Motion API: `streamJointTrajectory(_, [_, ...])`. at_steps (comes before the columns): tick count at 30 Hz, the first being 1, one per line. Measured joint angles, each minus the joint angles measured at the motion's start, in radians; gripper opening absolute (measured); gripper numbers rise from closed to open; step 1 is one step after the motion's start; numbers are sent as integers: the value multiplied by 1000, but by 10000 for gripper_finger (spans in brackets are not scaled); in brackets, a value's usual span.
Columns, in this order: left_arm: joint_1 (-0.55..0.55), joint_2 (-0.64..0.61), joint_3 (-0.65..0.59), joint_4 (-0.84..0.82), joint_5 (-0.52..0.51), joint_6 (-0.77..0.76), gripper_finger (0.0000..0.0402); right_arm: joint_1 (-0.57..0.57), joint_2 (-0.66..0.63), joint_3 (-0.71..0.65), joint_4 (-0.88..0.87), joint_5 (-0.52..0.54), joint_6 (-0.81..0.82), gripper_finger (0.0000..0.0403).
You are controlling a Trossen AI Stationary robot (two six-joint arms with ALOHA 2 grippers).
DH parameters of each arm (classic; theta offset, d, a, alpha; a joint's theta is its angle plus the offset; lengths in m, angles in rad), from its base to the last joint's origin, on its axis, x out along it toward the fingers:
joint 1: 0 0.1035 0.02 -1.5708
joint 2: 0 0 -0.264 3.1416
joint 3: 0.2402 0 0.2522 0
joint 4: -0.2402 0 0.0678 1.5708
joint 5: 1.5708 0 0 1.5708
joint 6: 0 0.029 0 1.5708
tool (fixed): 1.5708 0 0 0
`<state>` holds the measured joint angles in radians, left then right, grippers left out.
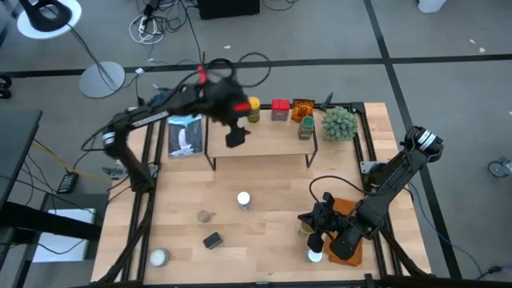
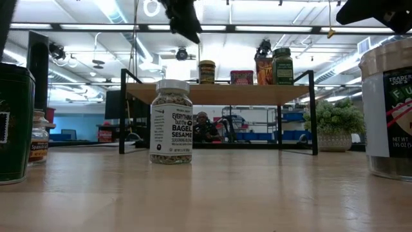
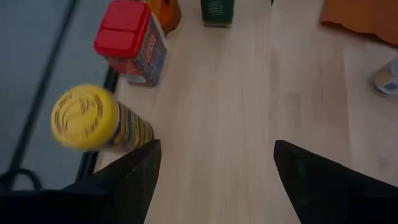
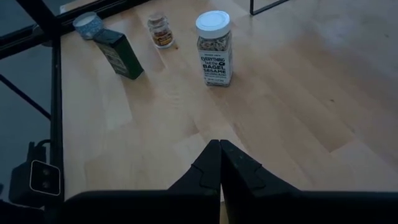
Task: Shelf spices
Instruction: Put the black seasoning can on the shelf
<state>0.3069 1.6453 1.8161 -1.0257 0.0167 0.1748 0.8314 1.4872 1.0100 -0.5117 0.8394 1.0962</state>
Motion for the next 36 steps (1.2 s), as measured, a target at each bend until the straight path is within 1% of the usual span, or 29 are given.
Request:
streamJointTrajectory(7, [-129, -321, -451, 302, -153, -148, 317, 0, 0, 0, 1, -1, 0, 2])
streamJointTrajectory(9, [-172, -416, -563, 356, -190, -197, 317, 0, 0, 0, 1, -1, 0, 2])
streamJointTrajectory(13, [-266, -583, -739, 432, -246, -305, 317, 0, 0, 0, 1, 11, 0, 4])
streamJointTrajectory(15, [-321, -655, -803, 454, -289, -354, 317, 0, 0, 0, 1, 13, 0, 2])
streamJointTrajectory(19, [-451, -758, -903, 457, -385, -449, 317, -8, 0, 0, 2, 15, 0, 2])
streamJointTrajectory(22, [-566, -787, -959, 454, -475, -519, 317, -17, 0, 0, 2, 26, 2, 3])
streamJointTrajectory(27, [-756, -789, -1021, 450, -633, -647, 317, -34, 0, 0, 13, 30, 3, 2])
streamJointTrajectory(33, [-944, -785, -1056, 455, -754, -800, 317, -42, 0, 0, 25, 30, 5, 4])
streamJointTrajectory(36, [-1018, -755, -1058, 461, -795, -869, 317, -42, 0, 0, 27, 30, 7, 3])
